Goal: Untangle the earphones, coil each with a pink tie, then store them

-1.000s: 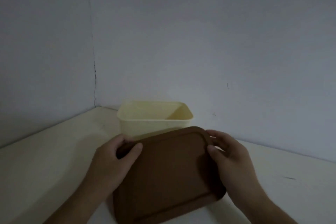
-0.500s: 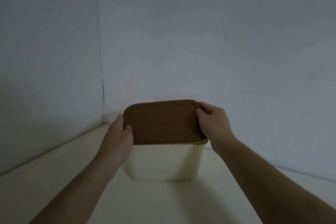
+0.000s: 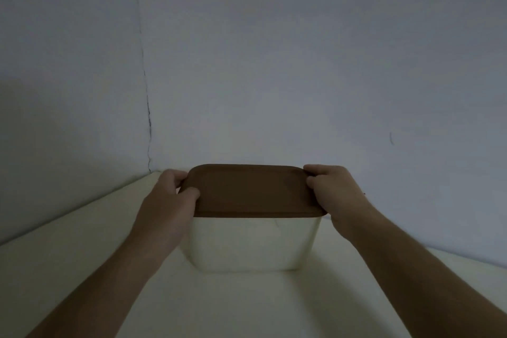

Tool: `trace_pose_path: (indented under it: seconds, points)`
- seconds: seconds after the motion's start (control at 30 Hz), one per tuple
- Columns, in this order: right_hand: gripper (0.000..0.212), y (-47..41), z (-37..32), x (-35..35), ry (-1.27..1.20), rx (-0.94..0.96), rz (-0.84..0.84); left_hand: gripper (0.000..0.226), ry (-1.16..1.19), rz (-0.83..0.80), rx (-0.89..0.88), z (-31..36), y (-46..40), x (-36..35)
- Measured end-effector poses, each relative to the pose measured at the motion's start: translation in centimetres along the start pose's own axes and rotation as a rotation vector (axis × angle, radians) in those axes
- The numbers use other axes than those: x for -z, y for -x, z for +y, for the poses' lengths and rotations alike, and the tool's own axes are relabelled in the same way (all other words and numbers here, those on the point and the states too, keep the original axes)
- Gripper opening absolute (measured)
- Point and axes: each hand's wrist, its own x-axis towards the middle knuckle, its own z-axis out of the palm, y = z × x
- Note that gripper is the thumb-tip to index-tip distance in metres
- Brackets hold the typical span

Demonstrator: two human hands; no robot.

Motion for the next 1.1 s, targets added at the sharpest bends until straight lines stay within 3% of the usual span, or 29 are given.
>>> trace_pose_path:
  seconds: [0.13, 0.23, 0.33, 0.5, 0.87, 1.0, 1.1]
  points:
    - [0.058, -0.5, 0.2, -0.1, 0.029, 0.004, -0.084, 0.038, 0.074, -0.074, 0.049, 0.0, -2.2, -0.1]
    - [0.061, -0.7, 0.5, 0.1, 0.015, 0.013, -0.136, 0.068, -0.085, -0.239, 0.11, -0.9, -7.2, -0.7]
    - [0.058, -1.1, 0.7, 0.1, 0.045, 0.051, -0.145, 0.075, -0.164, -0.304, 0.112, -3.3, -10.6, -1.2]
    - [0.059, -1.1, 0.9, -0.2, 0.155, 0.11, -0.131, 0.072, -0.109, -0.187, 0.128, -4.0, -11.1, -2.4]
    - [0.055, 1.0, 0.6, -0.1, 0.066, 0.066, -0.048, 0.062, 0.235, -0.104, 0.127, -2.2, -6.4, -2.5]
    - [0.046, 2.7, 0.3, 0.1, 0.023, 0.102, 0.096, 0.05, 0.428, -0.088, 0.022, -2.6, -2.8, -1.7]
    - [0.042, 4.2, -0.9, 1.2, 0.053, 0.232, 0.24, 0.036, 0.523, -0.052, -0.006, -2.8, -2.0, -1.7]
